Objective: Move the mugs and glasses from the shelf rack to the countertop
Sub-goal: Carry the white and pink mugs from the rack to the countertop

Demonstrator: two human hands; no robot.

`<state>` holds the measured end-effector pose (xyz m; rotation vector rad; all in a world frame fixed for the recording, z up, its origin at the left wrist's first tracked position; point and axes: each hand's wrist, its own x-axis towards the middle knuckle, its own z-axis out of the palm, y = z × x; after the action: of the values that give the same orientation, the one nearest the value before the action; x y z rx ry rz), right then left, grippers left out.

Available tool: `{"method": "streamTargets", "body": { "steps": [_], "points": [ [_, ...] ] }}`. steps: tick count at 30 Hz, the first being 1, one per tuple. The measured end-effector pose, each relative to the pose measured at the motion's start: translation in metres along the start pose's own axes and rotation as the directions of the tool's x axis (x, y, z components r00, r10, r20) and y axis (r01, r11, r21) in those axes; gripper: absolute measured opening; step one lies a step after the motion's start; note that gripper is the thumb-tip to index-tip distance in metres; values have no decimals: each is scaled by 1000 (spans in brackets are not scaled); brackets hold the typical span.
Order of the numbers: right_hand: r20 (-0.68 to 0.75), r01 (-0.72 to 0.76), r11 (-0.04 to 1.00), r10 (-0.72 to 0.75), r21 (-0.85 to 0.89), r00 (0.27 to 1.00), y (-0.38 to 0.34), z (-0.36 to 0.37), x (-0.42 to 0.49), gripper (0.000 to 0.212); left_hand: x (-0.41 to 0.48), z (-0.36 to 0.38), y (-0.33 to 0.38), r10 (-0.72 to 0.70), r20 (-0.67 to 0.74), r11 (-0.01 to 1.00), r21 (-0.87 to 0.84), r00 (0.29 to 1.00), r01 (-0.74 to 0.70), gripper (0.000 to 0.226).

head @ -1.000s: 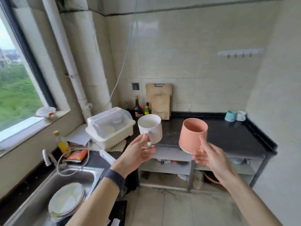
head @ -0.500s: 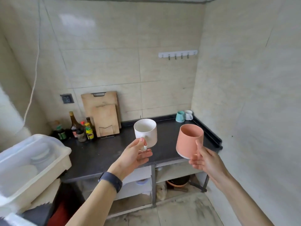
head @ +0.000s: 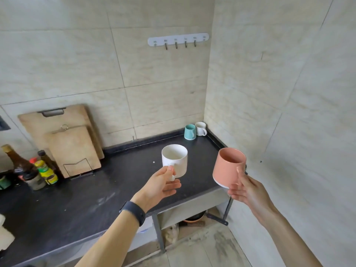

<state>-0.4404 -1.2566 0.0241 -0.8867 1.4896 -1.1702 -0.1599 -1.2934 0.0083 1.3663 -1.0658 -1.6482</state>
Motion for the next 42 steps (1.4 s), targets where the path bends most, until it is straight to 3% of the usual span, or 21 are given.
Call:
{"method": "streamTargets", "body": {
  "steps": [4, 17, 33, 42],
  "points": [
    [26, -39, 999, 40, -20, 999, 3, -14, 82, 50, 74, 25, 0, -36, -28, 999, -15, 999, 35, 33],
    [151, -237, 957, 262, -168, 953, 20, -17, 280, 48, 245, 79, -8, -236, -144, 969, -106, 961, 222, 33],
    [11, -493, 838, 509, -235, 860, 81, 45, 494, 59, 461, 82, -24, -485, -154, 864, -237, 861, 444, 29],
    [25, -530, 842, 535, -98, 845, 102, 66, 582, 52, 537, 88, -41, -421, -196, 906, -128, 886, 403, 21]
  ]
}}
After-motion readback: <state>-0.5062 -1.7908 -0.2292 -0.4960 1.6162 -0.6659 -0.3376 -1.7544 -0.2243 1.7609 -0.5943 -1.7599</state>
